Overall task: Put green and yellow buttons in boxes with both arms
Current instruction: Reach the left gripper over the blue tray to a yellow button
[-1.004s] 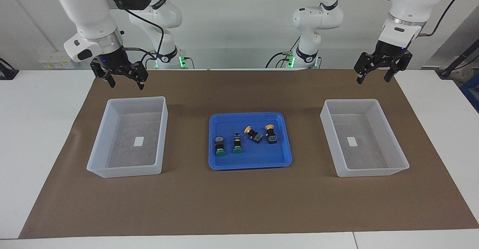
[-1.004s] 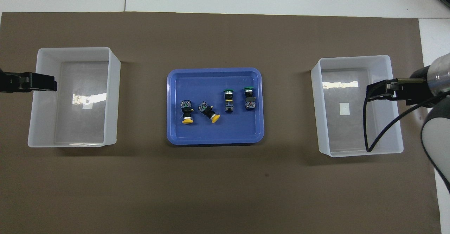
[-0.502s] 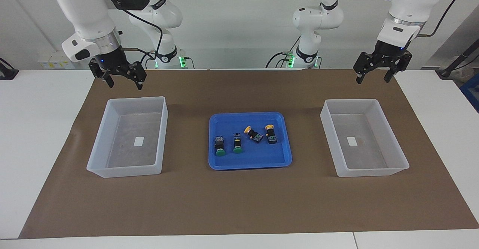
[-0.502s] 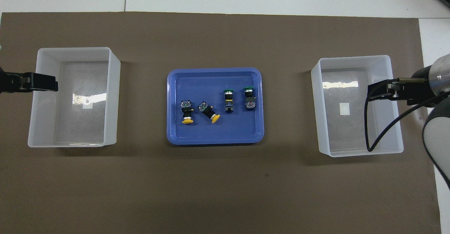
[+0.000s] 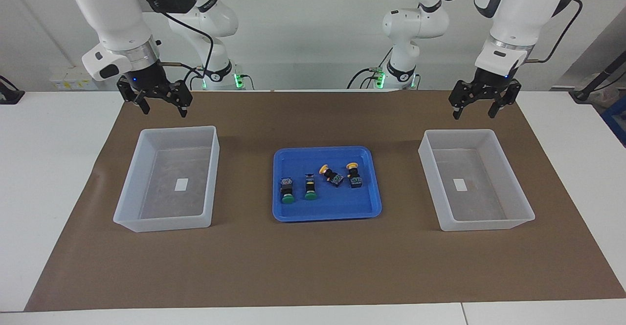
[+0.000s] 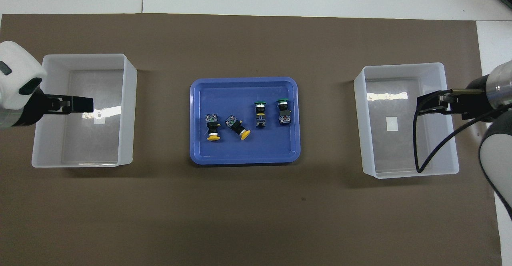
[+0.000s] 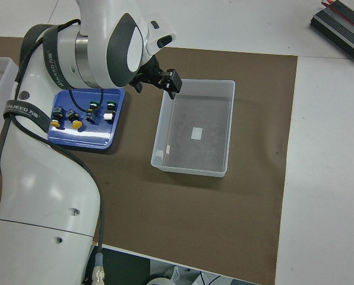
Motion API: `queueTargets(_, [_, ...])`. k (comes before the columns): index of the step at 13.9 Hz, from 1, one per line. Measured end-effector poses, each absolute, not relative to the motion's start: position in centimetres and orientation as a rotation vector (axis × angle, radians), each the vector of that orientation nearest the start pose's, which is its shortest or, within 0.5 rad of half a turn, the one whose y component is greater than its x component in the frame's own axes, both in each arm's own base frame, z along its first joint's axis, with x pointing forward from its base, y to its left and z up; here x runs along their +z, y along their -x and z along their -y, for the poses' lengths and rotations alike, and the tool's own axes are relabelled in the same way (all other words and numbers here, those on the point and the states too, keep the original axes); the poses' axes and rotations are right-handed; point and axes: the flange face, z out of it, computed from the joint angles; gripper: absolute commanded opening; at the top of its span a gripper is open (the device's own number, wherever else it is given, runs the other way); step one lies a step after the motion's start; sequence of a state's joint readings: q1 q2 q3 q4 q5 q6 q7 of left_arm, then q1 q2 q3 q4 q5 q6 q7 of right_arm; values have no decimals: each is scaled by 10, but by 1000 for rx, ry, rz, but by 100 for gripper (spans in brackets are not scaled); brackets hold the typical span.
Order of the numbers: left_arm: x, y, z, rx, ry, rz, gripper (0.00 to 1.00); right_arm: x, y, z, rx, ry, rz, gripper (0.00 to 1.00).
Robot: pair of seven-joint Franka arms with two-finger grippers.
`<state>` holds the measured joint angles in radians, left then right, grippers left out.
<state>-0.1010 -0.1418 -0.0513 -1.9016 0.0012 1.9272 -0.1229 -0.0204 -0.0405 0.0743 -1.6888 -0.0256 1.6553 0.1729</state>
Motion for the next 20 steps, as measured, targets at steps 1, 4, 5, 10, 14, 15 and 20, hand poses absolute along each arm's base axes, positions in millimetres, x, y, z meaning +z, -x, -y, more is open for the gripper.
queueTargets(1, [565, -527, 100, -278, 3157, 13, 100, 598, -547, -28, -16, 3164, -185, 100])
queueTargets(4, [521, -519, 158, -301, 3185, 134, 100, 598, -547, -29, -16, 3164, -181, 100])
queueTargets(5, [502, -514, 174, -284, 3190, 145, 100, 598, -547, -31, -16, 3164, -176, 100])
queueTargets(10, [426, -514, 230, -306, 3223, 217, 100, 599, -547, -32, -27, 3164, -173, 100])
queueTargets(14, [400, -504, 237, -323, 3231, 198, 100, 601, -550, -33, -61, 3161, -172, 100])
queueTargets(15, [397, -502, 239, -332, 3234, 194, 100, 601, -550, -33, -70, 3160, -172, 100])
queueTargets(20, [355, -495, 268, -350, 3259, 266, 100, 599, -552, -33, -93, 3158, -171, 100])
